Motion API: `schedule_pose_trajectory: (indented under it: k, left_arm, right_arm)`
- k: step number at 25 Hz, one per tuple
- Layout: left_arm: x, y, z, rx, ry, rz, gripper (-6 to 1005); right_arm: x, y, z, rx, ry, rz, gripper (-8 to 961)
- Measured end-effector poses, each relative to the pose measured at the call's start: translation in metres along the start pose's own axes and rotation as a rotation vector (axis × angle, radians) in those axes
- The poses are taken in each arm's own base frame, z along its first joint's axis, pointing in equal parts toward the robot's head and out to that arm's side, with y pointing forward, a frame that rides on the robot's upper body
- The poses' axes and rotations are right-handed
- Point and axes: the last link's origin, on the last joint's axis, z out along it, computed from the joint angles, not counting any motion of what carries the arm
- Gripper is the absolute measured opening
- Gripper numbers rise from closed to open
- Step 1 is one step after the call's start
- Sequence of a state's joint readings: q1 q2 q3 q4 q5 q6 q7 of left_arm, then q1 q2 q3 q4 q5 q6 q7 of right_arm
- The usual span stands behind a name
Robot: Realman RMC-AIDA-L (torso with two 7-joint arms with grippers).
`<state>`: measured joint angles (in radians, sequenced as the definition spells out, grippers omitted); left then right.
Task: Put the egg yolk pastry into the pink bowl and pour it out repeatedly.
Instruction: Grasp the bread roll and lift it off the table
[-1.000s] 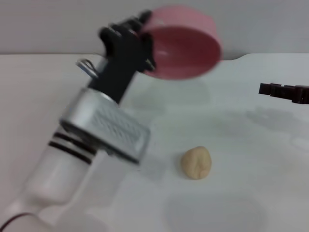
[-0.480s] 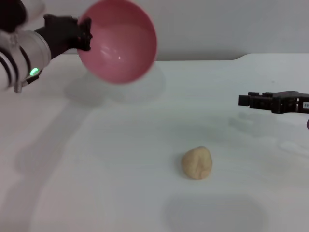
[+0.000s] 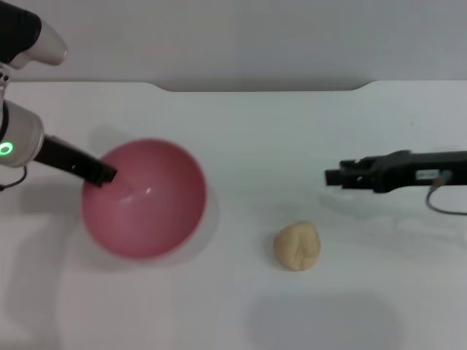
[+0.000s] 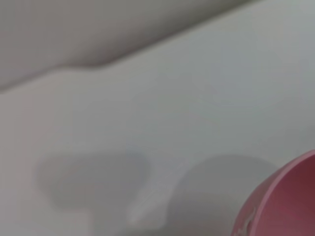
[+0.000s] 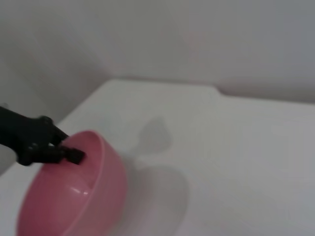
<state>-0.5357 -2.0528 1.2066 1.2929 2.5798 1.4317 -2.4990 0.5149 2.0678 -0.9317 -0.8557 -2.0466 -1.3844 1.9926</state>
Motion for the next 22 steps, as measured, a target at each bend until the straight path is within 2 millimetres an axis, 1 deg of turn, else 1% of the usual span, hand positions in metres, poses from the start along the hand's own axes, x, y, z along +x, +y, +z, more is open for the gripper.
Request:
schedule_pose_trajectory:
  k: [4,8,13,18,22]
  left_arm:
    - [-0.011,0.002,-0.008,-0.006,-0.04,-0.01,-1]
    - [-0.014,0.003,-0.012,-0.004,-0.035,-0.019,-1]
    - [-0.013,0.005,-0.012,-0.009,-0.04,-0.012,-2]
    - [-0.011,0.006,-0.012,-0.013,-0.039,-0.009,-1]
    - [-0.01,0.007,-0.012,-0.014,-0.039,-0.006,-1]
  right_arm:
    - [0.005,0.004,0.022,-0.024,0.089,-0.007,466]
    - [0.005,0.013,0.043,-0.062,0.178,-0.036,461]
    - [0.007,0.015,0.052,-0.06,0.212,-0.056,446]
    - [0.015,0.018,0.064,-0.059,0.277,-0.078,432]
    - [0.019,0.021,0.069,-0.06,0.329,-0.079,420]
